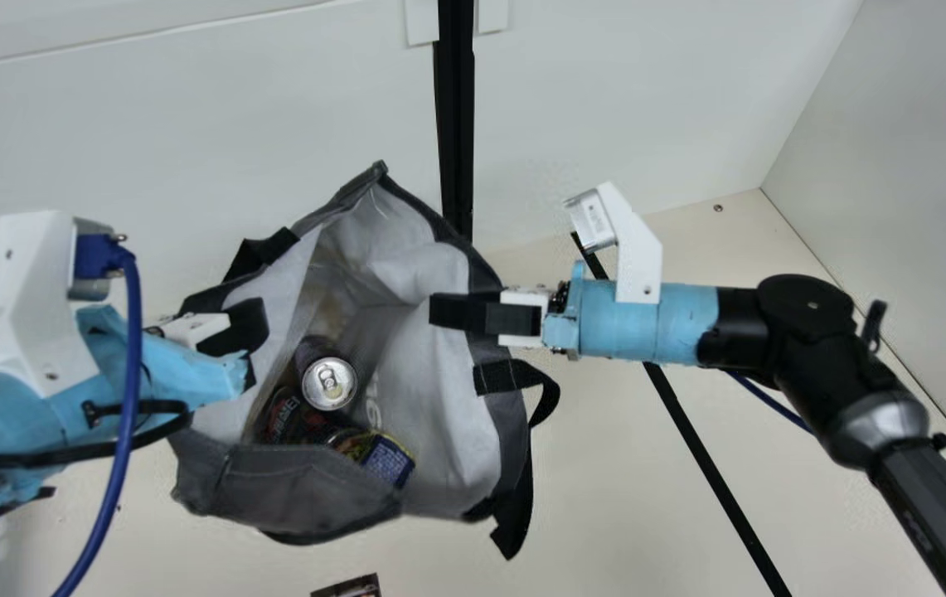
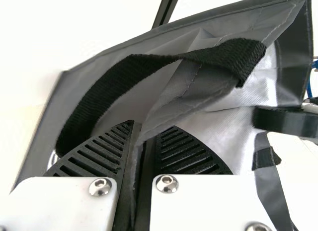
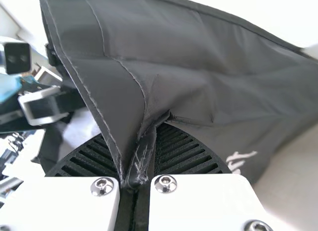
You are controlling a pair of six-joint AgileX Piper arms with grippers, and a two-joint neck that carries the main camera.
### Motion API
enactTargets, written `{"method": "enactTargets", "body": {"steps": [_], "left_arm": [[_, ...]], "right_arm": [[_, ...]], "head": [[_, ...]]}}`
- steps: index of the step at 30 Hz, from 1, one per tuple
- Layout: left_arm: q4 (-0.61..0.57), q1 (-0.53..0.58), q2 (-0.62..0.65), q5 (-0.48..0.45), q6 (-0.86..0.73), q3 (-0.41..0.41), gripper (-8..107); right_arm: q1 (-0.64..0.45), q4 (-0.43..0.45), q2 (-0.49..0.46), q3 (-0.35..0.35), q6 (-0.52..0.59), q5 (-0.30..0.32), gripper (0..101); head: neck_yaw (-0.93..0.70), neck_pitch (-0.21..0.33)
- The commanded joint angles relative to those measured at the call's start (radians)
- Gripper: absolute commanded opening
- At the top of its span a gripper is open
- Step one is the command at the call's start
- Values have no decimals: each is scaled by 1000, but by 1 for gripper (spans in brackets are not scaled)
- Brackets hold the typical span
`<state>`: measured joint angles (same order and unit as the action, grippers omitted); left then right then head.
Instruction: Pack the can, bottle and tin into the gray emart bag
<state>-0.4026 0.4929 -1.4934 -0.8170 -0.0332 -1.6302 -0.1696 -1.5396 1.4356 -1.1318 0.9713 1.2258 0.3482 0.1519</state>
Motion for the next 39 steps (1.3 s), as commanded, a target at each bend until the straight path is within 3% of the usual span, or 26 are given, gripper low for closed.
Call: {"method": "enactTargets", "body": {"steps": [1,10,21,31,39], "left_arm": [[-9,-2,8,-12,-12,-9,10],[-58,-23,50,-113,-49,-87,10],[-147,-75,63,-398,-34,-290,10],[-187,56,133,-403,20,-173,10],[-227,116,159,-403,26,-53,10]], "right_arm": [[-13,-6,-38,-4,-35,-6,0],[-99,42,-178,-52,-222,-6,0],[-173,235,-326,-192,-549,-6,0],[-70,525,-400,-352,-875,-6,0],[56,732,-418,-347,-1033,-6,0]], "head": [[1,23],[1,23],[1,23],[1,23],[1,23]]}}
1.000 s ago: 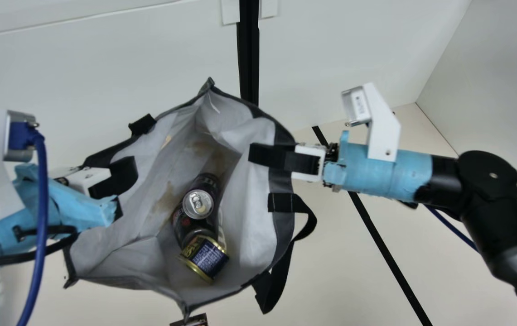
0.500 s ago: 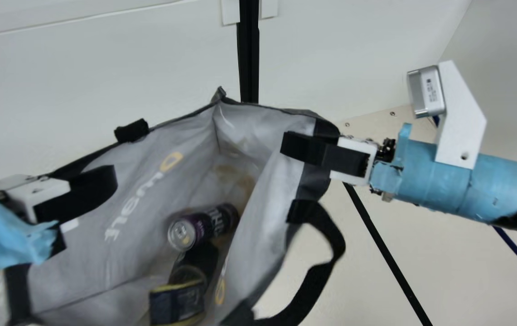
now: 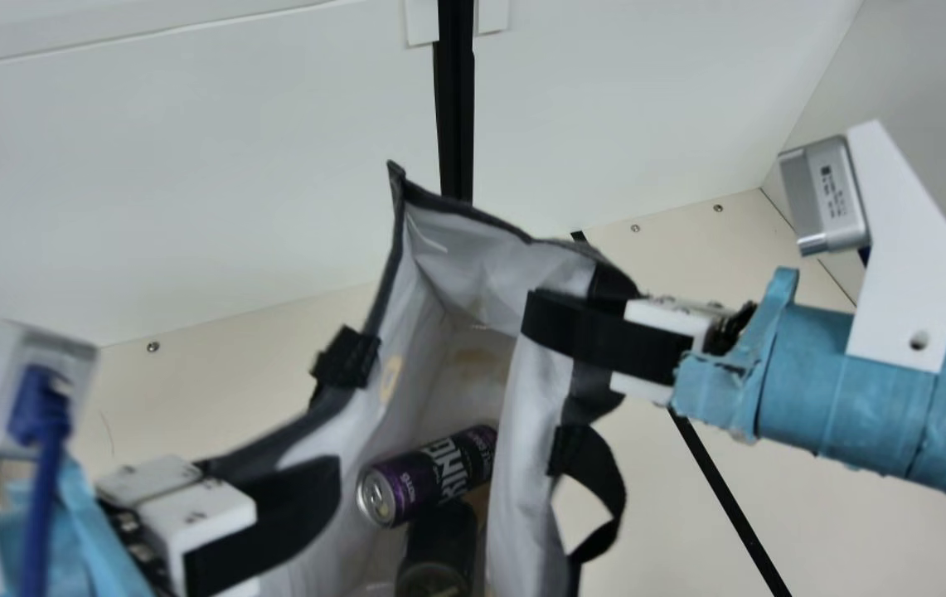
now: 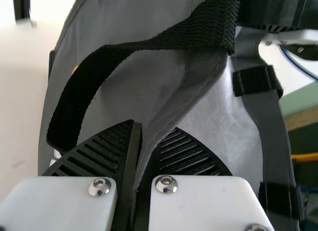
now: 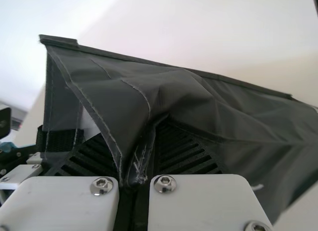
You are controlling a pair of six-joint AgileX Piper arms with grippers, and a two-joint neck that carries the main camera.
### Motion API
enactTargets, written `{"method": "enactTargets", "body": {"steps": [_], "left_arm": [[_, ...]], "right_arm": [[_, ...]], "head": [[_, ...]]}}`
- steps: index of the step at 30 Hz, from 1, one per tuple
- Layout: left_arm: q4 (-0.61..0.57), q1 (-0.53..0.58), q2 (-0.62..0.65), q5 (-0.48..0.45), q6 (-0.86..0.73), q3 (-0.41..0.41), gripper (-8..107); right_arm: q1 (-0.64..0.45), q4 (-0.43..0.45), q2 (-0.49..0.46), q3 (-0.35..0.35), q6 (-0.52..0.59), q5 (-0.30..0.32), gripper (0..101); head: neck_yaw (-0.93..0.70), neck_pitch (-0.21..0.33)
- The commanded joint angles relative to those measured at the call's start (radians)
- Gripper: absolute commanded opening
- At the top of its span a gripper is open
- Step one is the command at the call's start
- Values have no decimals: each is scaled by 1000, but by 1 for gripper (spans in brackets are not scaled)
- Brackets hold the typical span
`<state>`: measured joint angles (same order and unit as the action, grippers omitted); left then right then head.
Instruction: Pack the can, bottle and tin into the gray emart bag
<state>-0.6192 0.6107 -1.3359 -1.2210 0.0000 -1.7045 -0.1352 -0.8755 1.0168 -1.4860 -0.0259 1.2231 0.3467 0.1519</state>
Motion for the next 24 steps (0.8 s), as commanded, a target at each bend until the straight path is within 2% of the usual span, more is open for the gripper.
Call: {"method": "enactTargets", "body": {"steps": [1,6,11,16,24], "left_arm": [[-17,-4,1,1,-13,32,10],[-47,-35,-22,1,-57,69,10],[-63,-85,-70,1,-113,65,10],[-75,-135,-139,1,-175,11,10],[-88,-183,-268,1,-250,-122,10]], "right_arm": [[34,86,1,14,-45,-3,0],[67,133,21,56,-44,-3,0],[56,121,67,86,26,-3,0],[24,86,126,94,126,-3,0],[-4,25,228,81,277,-22,0]], "head": [[2,23],[2,23],[2,23],[2,23],[2,23]]}}
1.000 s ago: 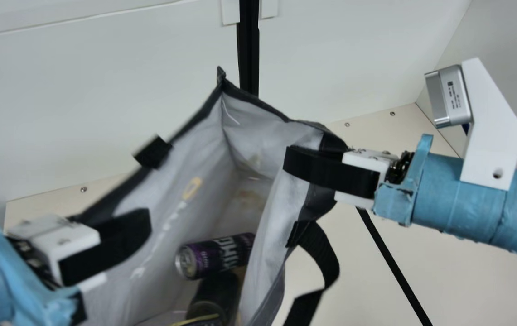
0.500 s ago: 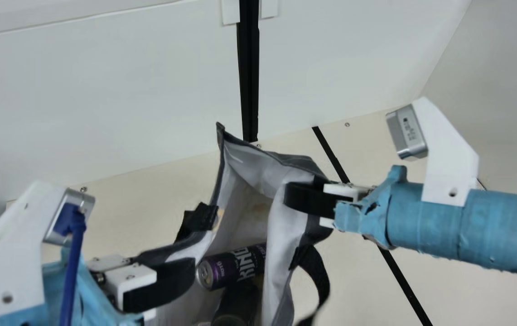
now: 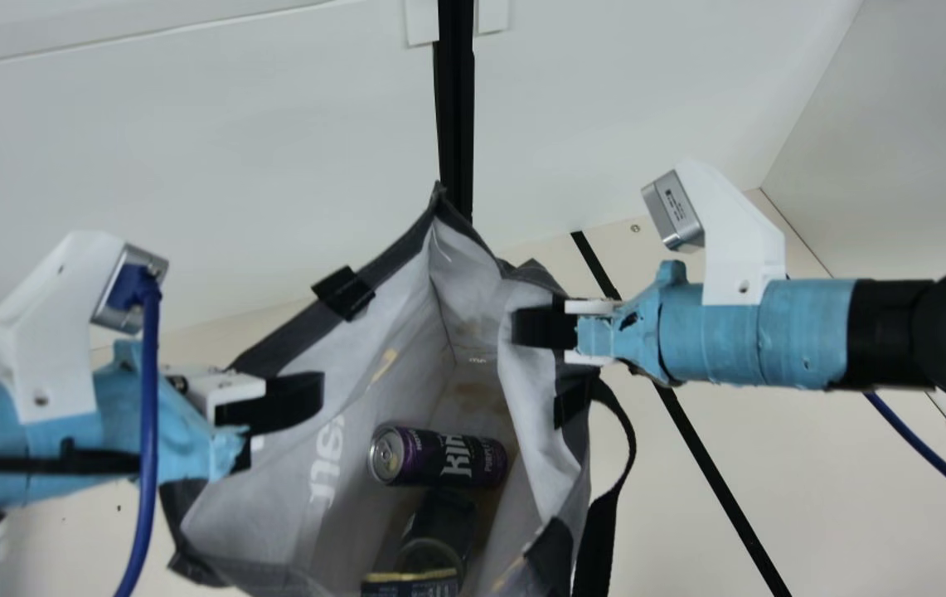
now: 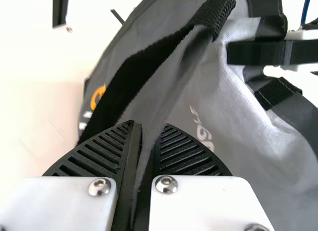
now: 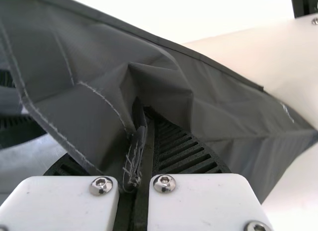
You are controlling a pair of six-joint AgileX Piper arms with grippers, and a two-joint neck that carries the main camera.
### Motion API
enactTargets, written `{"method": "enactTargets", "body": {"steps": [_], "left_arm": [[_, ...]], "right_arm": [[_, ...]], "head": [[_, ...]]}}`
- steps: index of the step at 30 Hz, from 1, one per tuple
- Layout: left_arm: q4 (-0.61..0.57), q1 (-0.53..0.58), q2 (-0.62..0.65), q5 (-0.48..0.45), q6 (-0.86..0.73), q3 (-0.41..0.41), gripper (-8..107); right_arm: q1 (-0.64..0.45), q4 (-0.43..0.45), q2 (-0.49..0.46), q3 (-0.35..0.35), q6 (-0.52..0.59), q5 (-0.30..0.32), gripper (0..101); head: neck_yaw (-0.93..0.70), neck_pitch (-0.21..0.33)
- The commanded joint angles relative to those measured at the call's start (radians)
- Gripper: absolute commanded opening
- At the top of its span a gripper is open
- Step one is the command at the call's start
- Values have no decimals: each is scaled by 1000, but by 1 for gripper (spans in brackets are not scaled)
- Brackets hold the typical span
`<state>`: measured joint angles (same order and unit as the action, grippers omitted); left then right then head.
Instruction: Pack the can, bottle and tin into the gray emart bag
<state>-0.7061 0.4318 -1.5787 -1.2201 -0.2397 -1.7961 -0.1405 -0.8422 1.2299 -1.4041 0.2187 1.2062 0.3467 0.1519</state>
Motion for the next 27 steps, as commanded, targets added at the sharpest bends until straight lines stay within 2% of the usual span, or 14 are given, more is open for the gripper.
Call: {"method": "enactTargets", "body": {"steps": [1,17,27], "left_arm": [[-2,-7,-41,0,-16,-49,10],[12,-26,-271,0,-51,-332,10],[38,-28,-378,0,-27,-490,10]], "right_arm": [[2,-15,27,-3,49,-11,0],[15,-54,225,-95,248,-88,0],[12,-60,307,-148,334,-115,0]], "head": [[2,23],[2,23],[2,23]]}}
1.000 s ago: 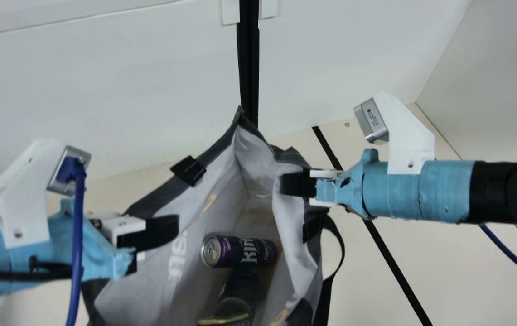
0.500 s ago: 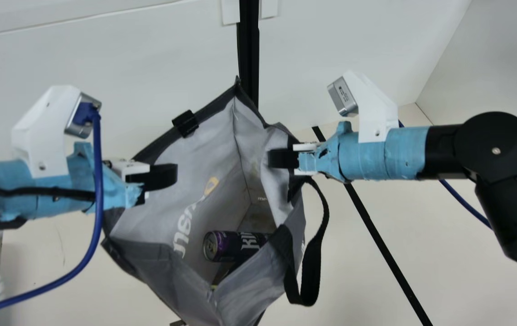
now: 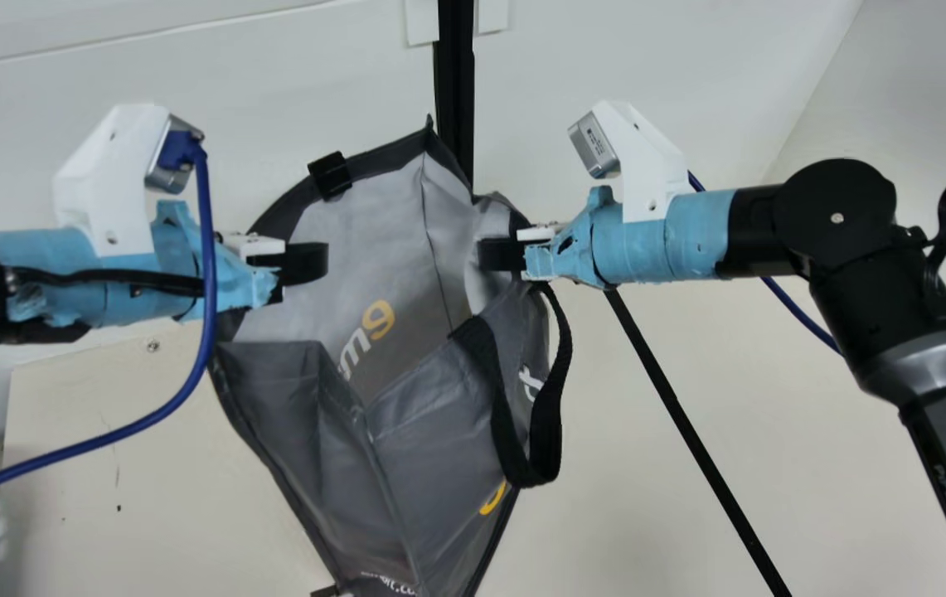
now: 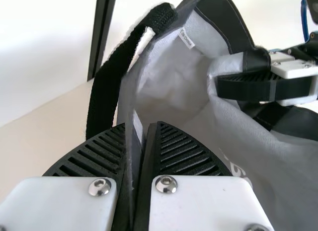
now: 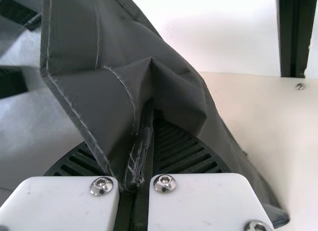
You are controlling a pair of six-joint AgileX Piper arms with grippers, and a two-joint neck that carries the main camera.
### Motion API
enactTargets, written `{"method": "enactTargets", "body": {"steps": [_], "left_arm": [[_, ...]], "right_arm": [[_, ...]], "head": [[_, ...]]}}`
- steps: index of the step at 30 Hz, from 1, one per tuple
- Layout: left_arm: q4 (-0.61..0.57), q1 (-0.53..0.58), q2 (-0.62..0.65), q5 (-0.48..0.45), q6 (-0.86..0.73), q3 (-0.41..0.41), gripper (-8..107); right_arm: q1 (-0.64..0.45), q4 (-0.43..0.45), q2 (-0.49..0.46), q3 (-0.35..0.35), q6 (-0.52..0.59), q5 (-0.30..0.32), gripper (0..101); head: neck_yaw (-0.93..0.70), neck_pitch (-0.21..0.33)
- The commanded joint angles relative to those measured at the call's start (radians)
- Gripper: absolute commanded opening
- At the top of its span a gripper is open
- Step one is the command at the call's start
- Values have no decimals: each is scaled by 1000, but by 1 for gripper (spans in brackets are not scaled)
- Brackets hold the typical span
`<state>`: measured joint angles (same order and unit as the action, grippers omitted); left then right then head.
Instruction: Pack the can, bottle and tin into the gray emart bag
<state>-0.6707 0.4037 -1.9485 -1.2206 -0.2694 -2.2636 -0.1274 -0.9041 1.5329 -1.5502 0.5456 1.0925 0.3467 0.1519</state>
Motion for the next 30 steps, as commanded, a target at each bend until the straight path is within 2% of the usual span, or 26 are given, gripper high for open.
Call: {"method": "enactTargets", "body": {"steps": [1,7,18,30], "left_arm": [[7,2,-16,1,6,-35,10],[37,14,-50,1,25,-99,10],[36,14,-50,-1,24,-98,10],[35,14,-50,5,24,-98,50]], "right_arm": [[-3,1,9,-5,14,-2,0],[-6,-5,17,-10,28,-10,0],[-6,-5,17,-10,30,-20,0],[-6,-4,17,-10,30,-20,0]], "head": [[2,23],[2,23],[2,23],[2,23]]}}
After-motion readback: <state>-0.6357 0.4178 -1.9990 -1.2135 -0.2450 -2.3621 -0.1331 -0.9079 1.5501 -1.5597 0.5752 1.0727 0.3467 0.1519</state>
